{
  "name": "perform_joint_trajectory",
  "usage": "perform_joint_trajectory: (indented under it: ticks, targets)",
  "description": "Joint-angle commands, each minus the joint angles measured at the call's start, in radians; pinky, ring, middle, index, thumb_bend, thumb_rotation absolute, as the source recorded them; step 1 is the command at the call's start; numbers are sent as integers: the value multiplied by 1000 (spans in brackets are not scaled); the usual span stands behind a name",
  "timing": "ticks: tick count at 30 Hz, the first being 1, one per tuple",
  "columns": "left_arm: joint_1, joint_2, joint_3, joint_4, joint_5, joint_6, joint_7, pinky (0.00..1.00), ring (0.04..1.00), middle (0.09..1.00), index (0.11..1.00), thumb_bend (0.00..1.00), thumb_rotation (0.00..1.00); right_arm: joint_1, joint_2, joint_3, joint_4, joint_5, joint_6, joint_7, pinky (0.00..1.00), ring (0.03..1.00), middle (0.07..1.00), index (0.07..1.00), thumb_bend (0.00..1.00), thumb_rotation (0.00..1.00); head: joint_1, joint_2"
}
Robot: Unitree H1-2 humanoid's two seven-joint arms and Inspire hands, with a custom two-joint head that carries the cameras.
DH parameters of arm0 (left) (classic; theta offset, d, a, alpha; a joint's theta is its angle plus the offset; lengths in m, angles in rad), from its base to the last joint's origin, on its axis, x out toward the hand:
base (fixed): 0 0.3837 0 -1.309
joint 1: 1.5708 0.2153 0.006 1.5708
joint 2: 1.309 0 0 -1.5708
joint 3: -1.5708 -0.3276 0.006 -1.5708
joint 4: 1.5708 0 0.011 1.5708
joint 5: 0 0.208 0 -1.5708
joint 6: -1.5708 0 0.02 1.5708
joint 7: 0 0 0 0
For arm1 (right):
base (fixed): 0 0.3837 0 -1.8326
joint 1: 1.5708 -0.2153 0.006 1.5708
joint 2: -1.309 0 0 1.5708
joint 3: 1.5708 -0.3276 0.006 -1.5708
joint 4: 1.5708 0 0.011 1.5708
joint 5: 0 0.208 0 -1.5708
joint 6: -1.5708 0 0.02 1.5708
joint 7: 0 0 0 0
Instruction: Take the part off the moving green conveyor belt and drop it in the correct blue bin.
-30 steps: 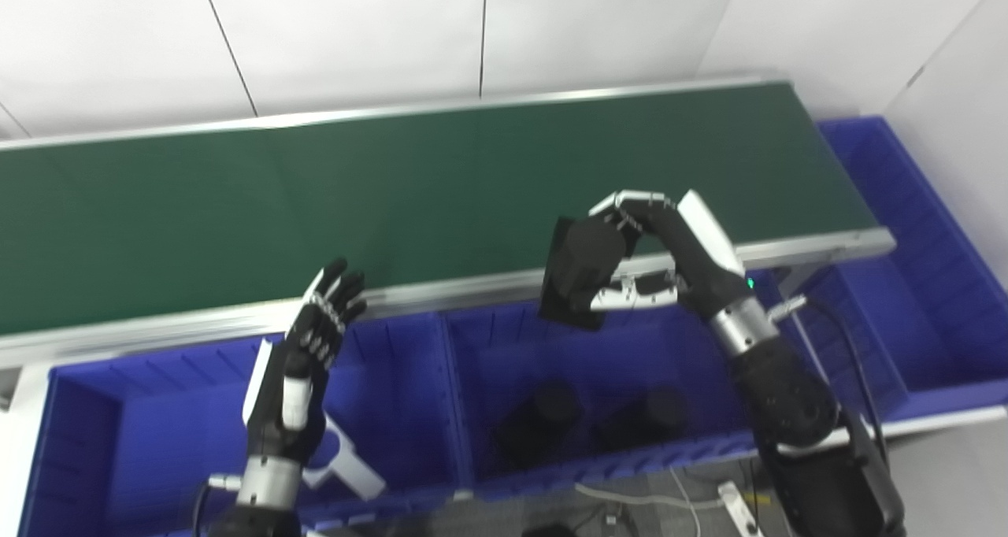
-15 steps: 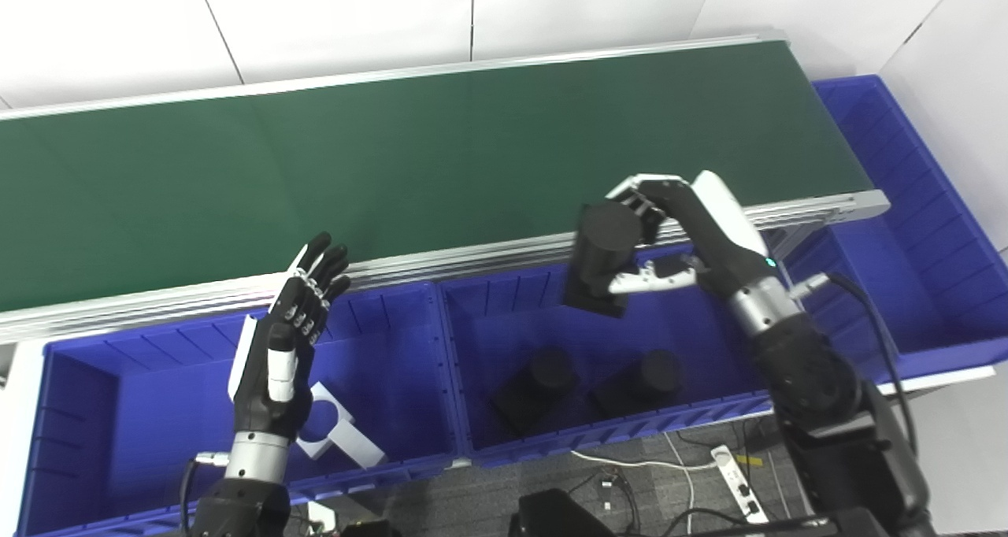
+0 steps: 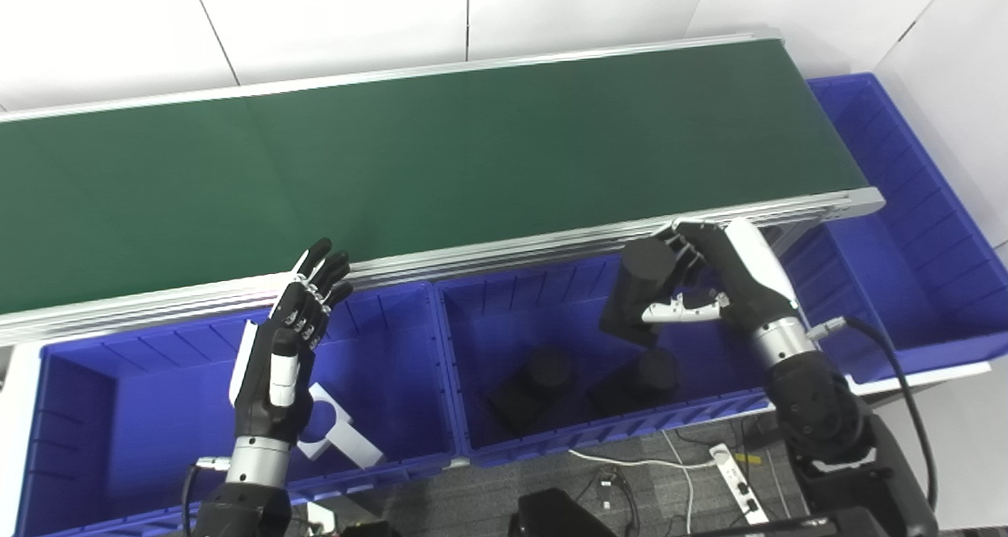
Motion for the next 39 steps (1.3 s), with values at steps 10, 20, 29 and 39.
perform_joint_trajectory:
  ticks: [10, 20, 29, 39]
  targets:
    - [-9, -8, -7, -11, -1, -42, -1, 878, 901, 885, 902, 897, 924, -51, -29, 83, 150, -106, -215, -165, 344, 389, 460, 539, 514, 0, 24, -8]
    - [-8, -13, -8, -9, 1, -53, 0, 874, 900, 884, 897, 902, 919, -57, -48, 105, 172, -161, -226, -179, 438, 507, 518, 494, 523, 1, 30, -12]
    - [-8, -13, -9, -10, 2, -57, 1, 865, 896, 881, 895, 894, 918, -40, -56, 107, 133, -172, -174, -149, 732, 800, 819, 757, 934, 362, 36, -13]
    - [-3, -13, -10, -16, -5, -49, -1, 867, 893, 876, 891, 900, 905, -36, -51, 102, 125, -155, -185, -142, 713, 796, 821, 771, 940, 361, 42, -14]
